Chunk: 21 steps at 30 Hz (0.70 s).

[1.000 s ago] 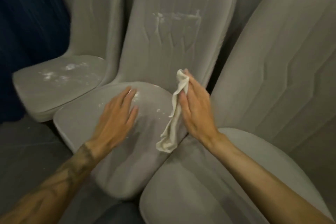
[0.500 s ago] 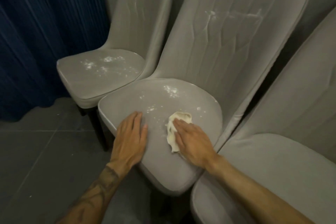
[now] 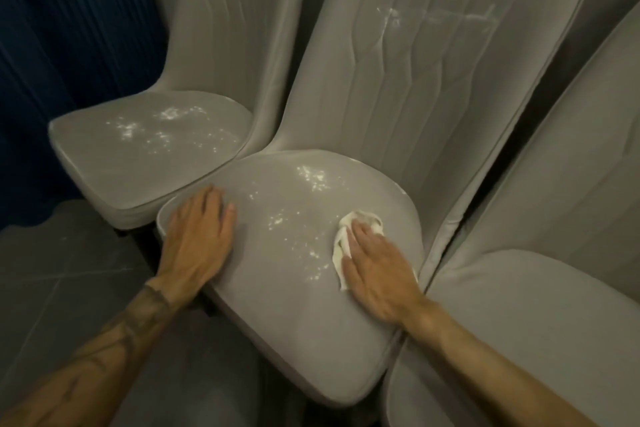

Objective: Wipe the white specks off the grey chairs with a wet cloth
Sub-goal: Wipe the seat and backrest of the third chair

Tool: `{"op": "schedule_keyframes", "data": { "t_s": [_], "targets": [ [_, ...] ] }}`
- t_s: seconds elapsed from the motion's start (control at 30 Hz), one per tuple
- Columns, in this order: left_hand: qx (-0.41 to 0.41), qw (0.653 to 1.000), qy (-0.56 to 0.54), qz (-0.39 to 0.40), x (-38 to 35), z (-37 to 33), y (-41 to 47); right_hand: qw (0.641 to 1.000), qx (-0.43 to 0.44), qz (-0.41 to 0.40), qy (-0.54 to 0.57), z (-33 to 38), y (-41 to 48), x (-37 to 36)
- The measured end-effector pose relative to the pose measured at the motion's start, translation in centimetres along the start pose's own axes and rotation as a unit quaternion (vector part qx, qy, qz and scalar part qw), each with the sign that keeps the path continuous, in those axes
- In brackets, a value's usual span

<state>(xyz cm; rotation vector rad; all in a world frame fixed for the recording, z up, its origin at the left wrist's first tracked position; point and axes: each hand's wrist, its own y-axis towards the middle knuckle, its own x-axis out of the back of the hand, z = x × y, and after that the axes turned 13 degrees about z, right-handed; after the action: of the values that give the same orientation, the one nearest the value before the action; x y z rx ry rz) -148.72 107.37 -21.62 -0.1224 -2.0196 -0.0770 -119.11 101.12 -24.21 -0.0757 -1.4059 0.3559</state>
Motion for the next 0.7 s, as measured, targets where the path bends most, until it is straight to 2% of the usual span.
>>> {"op": "schedule_keyframes", "data": {
  "t_s": [0.07,0.17,0.3,0.33,0.43,0.5,0.6,0.7],
  "targets": [
    [0.013,0.999,0.029,-0.006,0.4,0.6,2.0,1.0,-0.011,0.0,0.003,-1.7,1.1,0.9],
    [0.016,0.999,0.045,0.005,-0.5,1.4,3.3,0.996,-0.087,-0.015,-0.032,-5.3,4.9,3.2],
    [-0.011,1.0,0.023,0.0,-1.9,1.6,3.3,0.984,-0.175,-0.012,0.007,-5.2,8.5,5.6],
    [-0.015,1.0,0.025,-0.002,-2.0,1.5,3.3,0.985,-0.171,-0.014,0.001,-4.6,8.4,5.2],
    [-0.021,1.0,0.021,-0.011,-2.1,1.4,3.5,0.996,-0.076,0.037,0.037,-2.8,5.9,3.4],
    [-0.023,0.999,0.024,-0.011,-2.2,1.4,3.6,0.996,-0.059,0.053,0.033,-3.6,4.6,2.9],
    [-0.02,0.999,0.026,-0.013,-2.3,1.4,3.6,0.992,-0.112,0.048,-0.011,-6.4,6.0,4.4],
    [-0.023,0.999,0.024,-0.02,-2.4,1.3,3.7,0.984,-0.169,0.036,0.042,-6.5,9.7,6.6]
  ]
}}
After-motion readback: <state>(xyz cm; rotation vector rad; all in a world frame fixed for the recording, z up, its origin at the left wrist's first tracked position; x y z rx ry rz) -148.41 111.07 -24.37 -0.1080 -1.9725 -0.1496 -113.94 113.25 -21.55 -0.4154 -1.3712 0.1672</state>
